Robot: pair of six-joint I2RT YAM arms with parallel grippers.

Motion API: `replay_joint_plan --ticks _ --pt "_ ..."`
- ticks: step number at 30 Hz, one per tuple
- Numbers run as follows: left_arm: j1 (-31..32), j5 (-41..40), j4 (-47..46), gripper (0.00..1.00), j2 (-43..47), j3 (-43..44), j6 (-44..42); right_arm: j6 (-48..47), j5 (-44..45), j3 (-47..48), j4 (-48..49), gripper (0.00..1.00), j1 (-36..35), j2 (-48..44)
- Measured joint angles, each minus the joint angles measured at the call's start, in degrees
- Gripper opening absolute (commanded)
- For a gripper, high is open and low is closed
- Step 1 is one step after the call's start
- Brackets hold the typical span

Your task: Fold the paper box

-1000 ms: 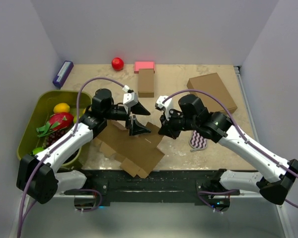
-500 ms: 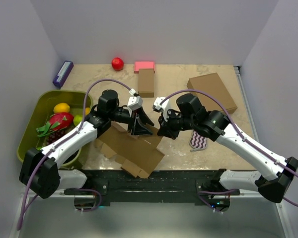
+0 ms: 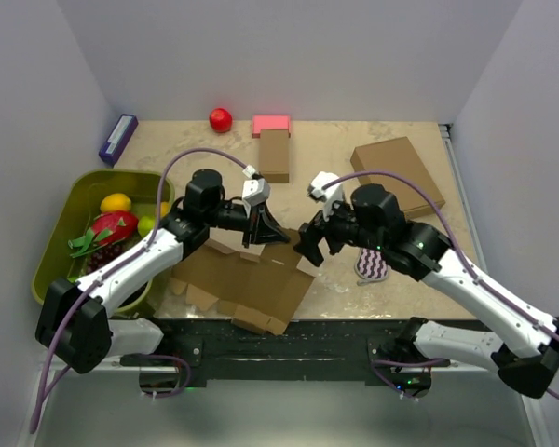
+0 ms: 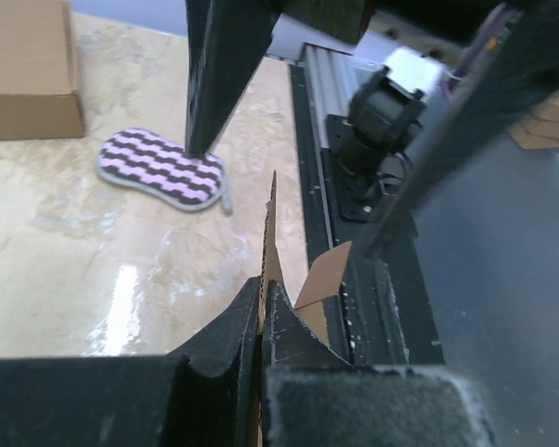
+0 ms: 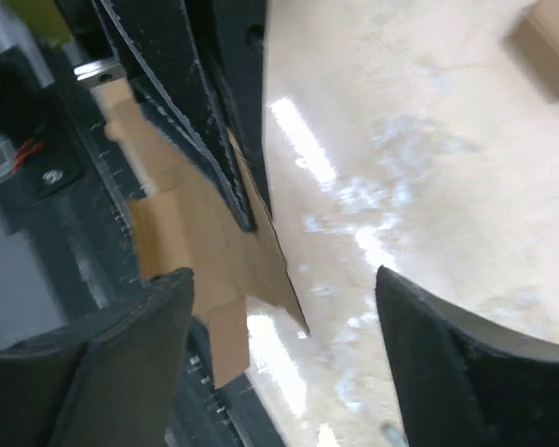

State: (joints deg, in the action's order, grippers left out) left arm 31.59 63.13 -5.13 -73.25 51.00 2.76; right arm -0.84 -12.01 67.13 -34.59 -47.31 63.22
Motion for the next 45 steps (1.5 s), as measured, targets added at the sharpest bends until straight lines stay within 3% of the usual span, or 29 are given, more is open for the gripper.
replay_joint_plan --ticks 4,7,12,17,23,30,35,36,42,43,44,45 --pt "-2.5 -6.0 -2.8 0.00 1.4 -0.6 3.2 7.3 12.6 -3.5 5.8 0.99 -0.2 -7.3" --pt "-8.4 -9.4 -10.3 0.00 4.1 -3.8 9.2 12.2 19.5 -3.7 9.4 0.99 -0.1 -9.1" --pt "-17.2 -11.9 -25.7 0.00 6.1 -9.3 22.5 14.7 21.5 -8.1 15.9 0.99 -0.1 -9.0" --pt "-18.0 -10.6 -33.7 0.00 5.7 -10.6 29.4 13.5 17.1 -17.1 22.4 0.98 -0.1 -7.5" --pt "-18.1 -9.1 -37.2 0.00 5.7 -10.6 31.5 12.2 10.6 -25.3 29.9 0.95 1.8 -6.1" --pt "-18.1 -6.8 -39.8 0.00 5.7 -10.7 33.7 12.0 0.5 -31.0 40.1 0.92 10.2 -5.9" --pt "-18.1 -5.3 -43.5 0.00 5.7 -11.9 35.8 12.0 -7.6 -31.6 45.4 0.86 11.8 -2.9" --pt "-18.1 -5.1 -43.8 0.00 5.7 -12.0 36.1 12.0 -9.4 -31.6 46.4 0.84 11.8 -2.2" --pt "-18.1 -4.6 -46.0 0.00 5.6 -12.4 37.4 13.7 -16.2 -32.0 51.3 0.47 11.7 0.7" --pt "-18.1 -4.5 -46.3 0.00 5.6 -12.5 37.4 14.0 -16.8 -32.2 52.0 0.39 11.7 1.0" --pt "-18.1 -4.4 -46.6 0.00 5.7 -12.5 37.4 14.4 -17.7 -32.2 52.4 0.20 11.7 1.3" --pt "-18.1 -4.3 -46.7 0.00 5.7 -12.5 37.4 14.9 -18.1 -32.2 52.6 0.12 11.7 1.4"
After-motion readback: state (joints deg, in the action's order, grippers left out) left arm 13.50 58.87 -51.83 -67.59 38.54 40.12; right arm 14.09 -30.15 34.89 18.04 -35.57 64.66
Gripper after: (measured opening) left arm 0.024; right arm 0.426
